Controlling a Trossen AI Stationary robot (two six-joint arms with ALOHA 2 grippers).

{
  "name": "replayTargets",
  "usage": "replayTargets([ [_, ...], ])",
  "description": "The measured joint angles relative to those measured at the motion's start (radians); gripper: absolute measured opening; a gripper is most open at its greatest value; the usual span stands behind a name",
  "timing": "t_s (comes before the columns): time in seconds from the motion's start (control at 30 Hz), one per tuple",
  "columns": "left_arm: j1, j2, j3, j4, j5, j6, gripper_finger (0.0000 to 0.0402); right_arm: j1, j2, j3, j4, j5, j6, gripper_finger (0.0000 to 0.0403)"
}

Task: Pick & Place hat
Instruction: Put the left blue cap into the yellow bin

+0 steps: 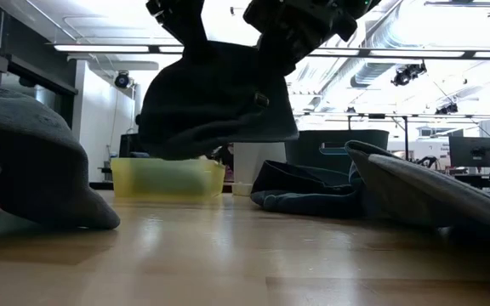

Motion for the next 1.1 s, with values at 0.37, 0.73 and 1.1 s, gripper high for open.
replayTargets([
  [0.37, -0.001, -0.084, 0.003, -0.038, -0.03, 0.008, 0.0106, -0.002, -0.01, 0.0, -0.001, 0.069, -0.001, 0.0013],
  [0.73, -0.001, -0.304, 0.004, -0.254, 0.052, -0.318, 0.0174, -0.001, -0.064, -0.002, 0.054, 0.157, -0.071, 0.0013],
  [1.1, -0.001, -0.448, 0.002, -0.356, -0.015, -0.497, 0.0174, 0.01, -0.227, -0.002, 0.097, 0.149, -0.254, 0.0013],
])
